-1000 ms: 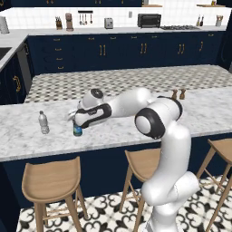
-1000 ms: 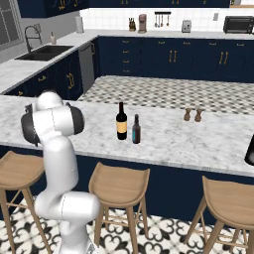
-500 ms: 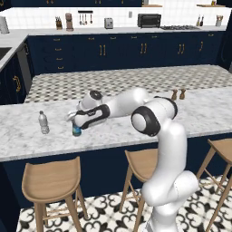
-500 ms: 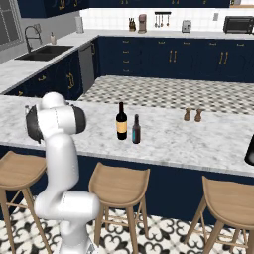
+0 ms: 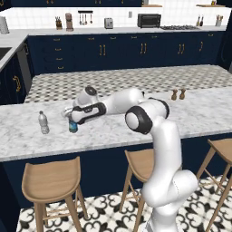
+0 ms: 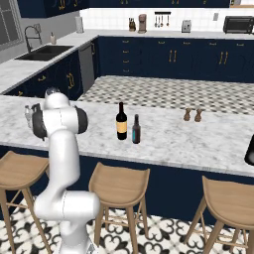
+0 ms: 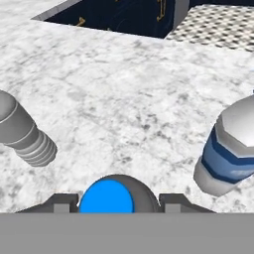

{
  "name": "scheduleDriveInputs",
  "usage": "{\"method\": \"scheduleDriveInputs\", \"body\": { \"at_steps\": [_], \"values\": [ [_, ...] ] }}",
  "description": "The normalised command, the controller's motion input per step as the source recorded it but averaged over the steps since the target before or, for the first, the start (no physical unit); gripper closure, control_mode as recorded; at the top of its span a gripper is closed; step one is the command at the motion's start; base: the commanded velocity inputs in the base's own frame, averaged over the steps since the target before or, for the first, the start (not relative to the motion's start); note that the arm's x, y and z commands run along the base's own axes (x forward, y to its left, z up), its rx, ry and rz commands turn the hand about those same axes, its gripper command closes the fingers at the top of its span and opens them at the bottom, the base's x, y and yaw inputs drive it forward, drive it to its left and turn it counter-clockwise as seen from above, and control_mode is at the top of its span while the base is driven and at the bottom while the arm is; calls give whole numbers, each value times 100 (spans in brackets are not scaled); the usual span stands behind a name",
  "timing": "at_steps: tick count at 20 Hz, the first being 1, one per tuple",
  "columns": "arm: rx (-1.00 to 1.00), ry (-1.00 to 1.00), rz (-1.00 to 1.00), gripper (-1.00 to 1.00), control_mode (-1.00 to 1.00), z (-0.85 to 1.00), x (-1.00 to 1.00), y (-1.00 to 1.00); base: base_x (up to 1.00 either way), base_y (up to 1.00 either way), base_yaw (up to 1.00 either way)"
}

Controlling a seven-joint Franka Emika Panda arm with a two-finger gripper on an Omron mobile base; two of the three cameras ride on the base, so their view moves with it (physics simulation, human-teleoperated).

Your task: Move the plastic bottles in the middle to the plastics group, and the glass bottles in the middle to the glass group.

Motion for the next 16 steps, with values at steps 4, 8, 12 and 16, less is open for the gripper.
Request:
{"method": "scheduleDriveInputs", "body": {
  "at_steps": [4, 8, 12, 16],
  "values": [
    [0, 0, 0, 100, -100, -43, 16, 4, 0, 0, 0],
    [0, 0, 0, 100, -100, -42, -27, -5, 0, 0, 0],
    [0, 0, 0, 100, -100, -43, -25, -14, 0, 0, 0],
    [0, 0, 0, -100, -100, -33, -3, -13, 0, 0, 0]
  ]
}}
